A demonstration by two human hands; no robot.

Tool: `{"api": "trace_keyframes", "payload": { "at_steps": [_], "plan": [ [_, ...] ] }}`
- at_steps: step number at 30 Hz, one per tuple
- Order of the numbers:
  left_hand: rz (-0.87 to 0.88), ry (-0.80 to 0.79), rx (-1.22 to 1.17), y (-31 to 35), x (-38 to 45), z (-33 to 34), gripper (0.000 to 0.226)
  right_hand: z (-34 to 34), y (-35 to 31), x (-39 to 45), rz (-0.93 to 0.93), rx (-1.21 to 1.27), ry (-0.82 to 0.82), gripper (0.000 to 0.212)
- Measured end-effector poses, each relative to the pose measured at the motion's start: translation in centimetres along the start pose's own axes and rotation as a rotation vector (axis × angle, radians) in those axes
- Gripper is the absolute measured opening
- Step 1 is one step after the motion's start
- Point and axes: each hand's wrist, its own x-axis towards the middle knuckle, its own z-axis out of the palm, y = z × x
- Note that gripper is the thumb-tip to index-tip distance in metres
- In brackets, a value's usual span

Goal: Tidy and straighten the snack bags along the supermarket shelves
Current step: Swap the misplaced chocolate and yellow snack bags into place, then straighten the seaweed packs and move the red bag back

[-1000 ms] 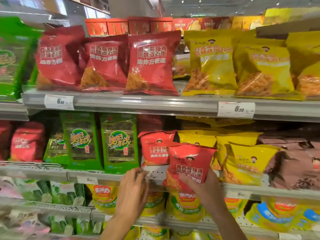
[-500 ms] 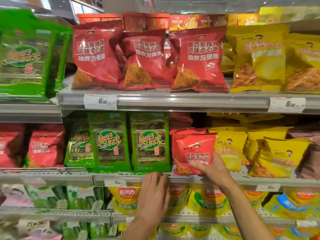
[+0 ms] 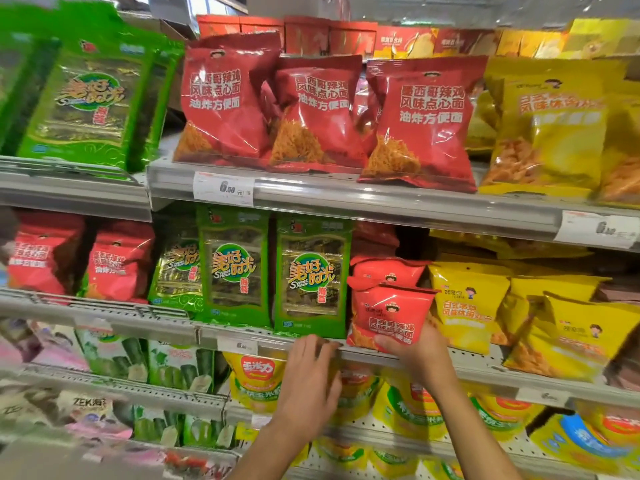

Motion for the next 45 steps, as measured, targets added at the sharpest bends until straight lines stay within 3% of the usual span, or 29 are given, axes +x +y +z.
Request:
{"api": "trace_keyframes", "payload": {
  "at_steps": [3,7,10,12,14,17,24,29,31,35,41,45],
  "plan": [
    [0.018,0.009,-0.021,-0.3,-0.2,0.1,0.048,0.3,0.2,-0.5,-0.039,-0.005,0.047,0.036],
    [0.044,0.011,-0.051,-1.0,-0.4,0.2,0.052,0.1,-0.2,-2.7,-0.094,0.092,0.125,0.065],
    [0.103,0.009,-0.064,-2.0,-0.6,0.4,0.054,0.5,-0.3,-5.4,-0.075,0.042,0.357,0.084],
    [0.171,0.034,-0.091,-2.8,-0.5,0.3,0.053,1.9,-1.4,-7.4,-0.081,0.037,0.621,0.072],
    [0.219,0.065,-0.130,-3.8,-0.7,-0.2,0.050,4.2,-3.3,-9.0,-0.140,0.127,0.758,0.044],
    [0.219,0.090,-0.094,-6.8,-1.2,-1.6,0.045,8.3,-6.3,-8.9,-0.176,0.236,0.647,0.028],
    [0.239,0.095,-0.034,-15.5,-1.3,-5.3,0.046,13.7,-10.9,-3.0,-0.048,0.031,0.387,0.077],
    [0.226,0.118,-0.169,-18.9,-2.3,-7.5,0.041,13.5,-11.1,-0.2,0.099,0.179,0.388,0.084],
    [0.167,0.170,-0.228,-19.9,-2.4,-8.6,0.037,13.5,-11.1,0.1,0.125,0.209,0.414,0.073],
    [-0.001,0.298,-0.307,-21.8,-2.5,-10.5,0.034,13.4,-10.8,0.2,0.071,0.183,0.426,0.032],
    [-0.168,0.434,-0.348,-25.6,-2.5,-13.0,0.029,12.8,-10.1,-0.2,-0.017,0.249,0.315,0.035],
    [-0.306,0.564,-0.310,-29.1,-2.1,-15.1,0.030,12.7,-9.8,-0.8,-0.063,0.169,0.394,0.021]
  ]
}}
